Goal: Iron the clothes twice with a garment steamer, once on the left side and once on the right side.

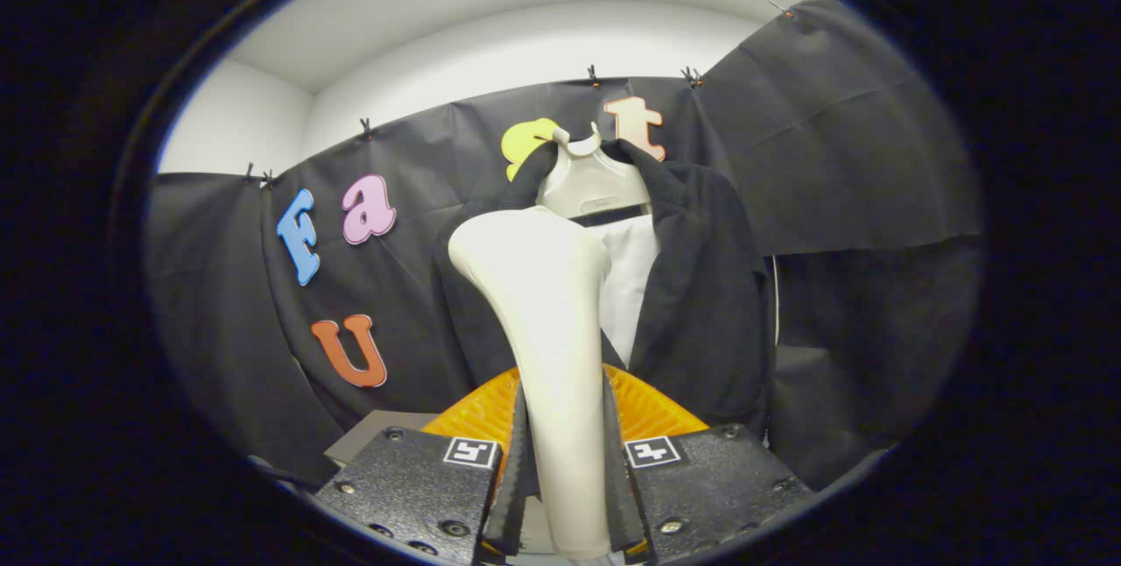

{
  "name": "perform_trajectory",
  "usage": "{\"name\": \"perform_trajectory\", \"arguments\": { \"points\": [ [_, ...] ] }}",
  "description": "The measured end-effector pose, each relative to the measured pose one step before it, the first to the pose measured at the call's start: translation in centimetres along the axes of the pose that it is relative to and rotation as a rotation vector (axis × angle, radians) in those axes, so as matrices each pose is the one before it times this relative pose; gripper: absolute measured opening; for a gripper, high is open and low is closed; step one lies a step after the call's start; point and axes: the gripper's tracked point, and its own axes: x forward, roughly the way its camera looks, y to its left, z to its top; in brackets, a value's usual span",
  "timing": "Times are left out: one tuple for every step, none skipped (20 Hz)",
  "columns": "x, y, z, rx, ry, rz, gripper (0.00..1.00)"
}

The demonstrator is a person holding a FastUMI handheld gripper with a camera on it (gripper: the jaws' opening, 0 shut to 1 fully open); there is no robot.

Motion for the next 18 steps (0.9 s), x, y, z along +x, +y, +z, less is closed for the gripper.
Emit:
{"name": "perform_trajectory", "arguments": {
  "points": [
    [0.597,0.402,-0.021,-0.00649,0.00284,-0.00266,0.4],
    [0.706,0.0,-0.119,-0.01217,0.00093,-0.00874,0.4],
    [0.938,-0.105,-0.326,-0.01037,0.00037,-0.01176,0.4],
    [0.57,0.049,-0.157,-0.00427,0.00721,-0.00417,0.4],
    [0.523,0.185,-0.209,-0.0002,0.00524,-0.00249,0.4],
    [0.561,-0.012,-0.391,0.00069,0.01123,-0.0047,0.4],
    [0.572,-0.015,-0.385,0.00073,0.00717,-0.00606,0.4],
    [0.667,-0.261,-0.374,-0.01003,0.00495,-0.01563,0.4],
    [0.533,-0.321,-0.542,-0.00745,0.00537,-0.01275,0.4],
    [0.316,-0.134,-0.361,-0.00476,0.00656,-0.00676,0.4],
    [0.093,-0.208,-0.477,-0.00379,0.00709,-0.00729,0.4],
    [0.142,-0.149,-0.424,-0.00697,0.00392,-0.00639,0.4],
    [0.084,-0.013,-0.485,-0.00698,0.00321,-0.00265,0.4],
    [0.153,-0.087,-0.442,-0.00564,0.0059,-0.0014,0.4],
    [0.091,-0.104,-0.508,-0.00324,0.00586,-0.00178,0.4],
    [0.035,0.031,-0.518,-0.00353,0.00778,-0.00053,0.4],
    [-0.028,-0.163,-0.648,-0.00281,0.00735,-0.00169,0.4],
    [0.007,-0.153,-0.52,-0.00368,0.00644,-0.00094,0.4]
  ]
}}
